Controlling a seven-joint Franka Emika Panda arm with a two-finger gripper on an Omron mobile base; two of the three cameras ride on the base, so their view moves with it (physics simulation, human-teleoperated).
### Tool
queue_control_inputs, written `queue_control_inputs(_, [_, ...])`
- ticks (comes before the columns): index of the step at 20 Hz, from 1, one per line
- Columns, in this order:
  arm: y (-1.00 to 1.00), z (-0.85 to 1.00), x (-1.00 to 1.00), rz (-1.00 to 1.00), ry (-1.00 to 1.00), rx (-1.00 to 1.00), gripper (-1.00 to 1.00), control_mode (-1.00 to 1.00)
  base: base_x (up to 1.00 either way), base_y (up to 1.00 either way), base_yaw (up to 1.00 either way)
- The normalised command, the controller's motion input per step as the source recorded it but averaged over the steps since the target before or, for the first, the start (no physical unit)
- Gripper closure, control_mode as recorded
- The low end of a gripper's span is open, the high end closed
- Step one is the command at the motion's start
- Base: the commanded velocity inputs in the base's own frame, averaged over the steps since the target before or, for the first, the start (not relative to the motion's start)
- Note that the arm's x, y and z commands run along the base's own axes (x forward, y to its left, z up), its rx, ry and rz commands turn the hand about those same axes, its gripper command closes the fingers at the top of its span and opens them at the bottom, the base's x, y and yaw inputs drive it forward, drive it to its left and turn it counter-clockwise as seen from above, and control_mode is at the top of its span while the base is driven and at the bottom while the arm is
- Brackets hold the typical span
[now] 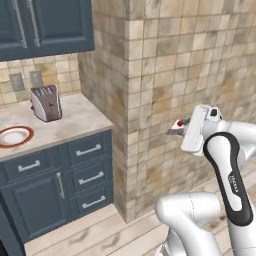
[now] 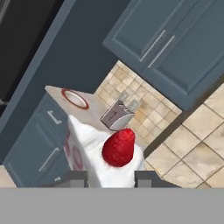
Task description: Take the baked cake out of the oven and place it on the plate for cooling. Then close the oven door.
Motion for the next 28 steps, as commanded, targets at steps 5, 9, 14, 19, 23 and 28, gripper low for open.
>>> queue_control_inputs(5, [0.0,0.0,0.0,0.0,0.0,0.0,1.0,1.0,0.42,0.67,0.2])
queue_control_inputs(9, [0.0,0.0,0.0,0.0,0.0,0.0,1.0,1.0,0.35,0.59,0.24])
queue_control_inputs(14, [0.0,0.0,0.0,0.0,0.0,0.0,1.0,1.0,0.46,0.47,0.26])
queue_control_inputs(19, [0.0,0.0,0.0,0.0,0.0,0.0,1.0,1.0,0.62,0.4,0.25])
queue_control_inputs(23, [0.0,0.0,0.0,0.0,0.0,0.0,1.0,1.0,0.61,0.4,0.25])
queue_control_inputs(28, [0.0,0.0,0.0,0.0,0.0,0.0,1.0,1.0,0.46,0.38,0.28])
